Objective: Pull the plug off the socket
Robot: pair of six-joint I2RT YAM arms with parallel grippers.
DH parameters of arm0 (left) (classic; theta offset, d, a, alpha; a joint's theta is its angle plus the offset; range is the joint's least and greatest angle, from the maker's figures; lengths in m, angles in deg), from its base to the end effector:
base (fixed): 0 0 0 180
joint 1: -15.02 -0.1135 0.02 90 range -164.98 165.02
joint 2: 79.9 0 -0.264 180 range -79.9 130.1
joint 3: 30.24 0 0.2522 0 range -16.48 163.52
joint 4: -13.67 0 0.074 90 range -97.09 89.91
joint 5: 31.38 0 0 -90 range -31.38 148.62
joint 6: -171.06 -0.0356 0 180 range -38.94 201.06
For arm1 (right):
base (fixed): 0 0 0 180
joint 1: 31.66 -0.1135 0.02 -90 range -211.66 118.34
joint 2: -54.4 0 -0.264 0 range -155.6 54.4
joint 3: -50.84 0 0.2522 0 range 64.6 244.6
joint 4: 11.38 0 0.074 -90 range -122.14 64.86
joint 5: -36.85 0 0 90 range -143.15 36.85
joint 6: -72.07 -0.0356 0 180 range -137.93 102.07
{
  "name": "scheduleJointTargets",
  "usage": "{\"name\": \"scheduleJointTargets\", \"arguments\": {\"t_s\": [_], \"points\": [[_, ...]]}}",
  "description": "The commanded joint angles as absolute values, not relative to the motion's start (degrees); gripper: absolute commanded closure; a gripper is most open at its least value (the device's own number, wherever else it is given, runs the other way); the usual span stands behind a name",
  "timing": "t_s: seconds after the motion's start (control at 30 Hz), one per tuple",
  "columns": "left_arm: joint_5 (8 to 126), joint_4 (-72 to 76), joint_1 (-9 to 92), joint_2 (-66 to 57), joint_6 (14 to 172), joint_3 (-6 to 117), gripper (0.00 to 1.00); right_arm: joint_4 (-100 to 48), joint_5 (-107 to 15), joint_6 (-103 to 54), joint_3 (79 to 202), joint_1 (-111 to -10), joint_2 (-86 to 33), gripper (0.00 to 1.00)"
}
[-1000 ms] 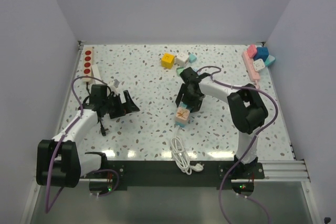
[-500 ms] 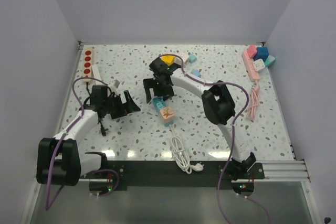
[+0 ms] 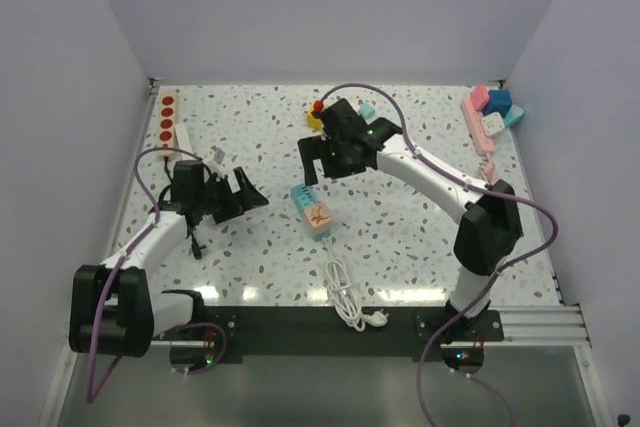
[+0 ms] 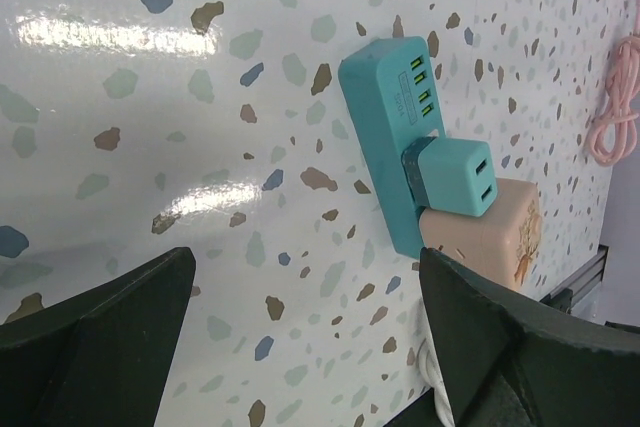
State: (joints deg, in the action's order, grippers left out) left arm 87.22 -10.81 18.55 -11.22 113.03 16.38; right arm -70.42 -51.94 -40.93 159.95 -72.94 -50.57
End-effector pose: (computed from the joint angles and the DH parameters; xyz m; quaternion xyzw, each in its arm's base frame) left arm 0.2287 -0.0312 0.1883 -0.1325 0.8950 -0.3279 0.2717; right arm 0.3022 0.2663 0.2971 -0.1546 0.9408 0.1689 0.2500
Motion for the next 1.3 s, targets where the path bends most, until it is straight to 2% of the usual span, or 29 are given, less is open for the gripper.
{"name": "scheduleJointTargets", "arguments": {"t_s": [0.0,0.27,0.53,0.67,0.7,0.77,0.8,0.87,0.9,1.27], "points": [[88.86,-6.42,18.89,-11.0,114.81,15.52,0.01,-71.11,-50.34,-37.62,154.17,-75.34,-47.47,0.02],[89.91,-2.55,18.98,-9.07,117.71,14.81,0.01,-68.21,-52.88,-37.0,148.45,-80.08,-46.85,0.02],[89.83,0.86,19.07,-8.71,120.0,14.2,0.01,-64.78,-55.26,-39.72,148.09,-83.43,-53.61,0.02],[89.83,2.11,19.07,-8.36,121.14,13.93,0.01,-64.61,-54.91,-40.6,146.44,-83.78,-54.41,0.17],[89.83,2.55,19.07,-8.27,121.32,13.76,0.01,-64.34,-55.08,-40.78,145.9,-83.78,-54.24,0.36],[89.74,3.16,19.07,-8.1,121.84,13.58,0.01,-64.34,-55.52,-41.04,145.11,-83.78,-53.71,0.59],[89.82,3.86,19.15,-7.83,122.02,13.49,0.01,-64.6,-55.61,-41.13,144.93,-83.78,-53.36,0.78],[90.26,4.83,19.24,-6.52,122.63,13.32,0.01,-64.95,-55.09,-41.31,145.37,-83.87,-52.22,0.96],[90.61,5.79,19.42,-6.08,122.81,13.4,0.01,-64.95,-54.74,-41.31,145.46,-83.78,-51.61,1.0],[86.94,16.78,24.68,1.92,132.99,15.33,0.0,-56.88,-43.05,-45.08,142.57,-83.08,-43.87,1.0]]}}
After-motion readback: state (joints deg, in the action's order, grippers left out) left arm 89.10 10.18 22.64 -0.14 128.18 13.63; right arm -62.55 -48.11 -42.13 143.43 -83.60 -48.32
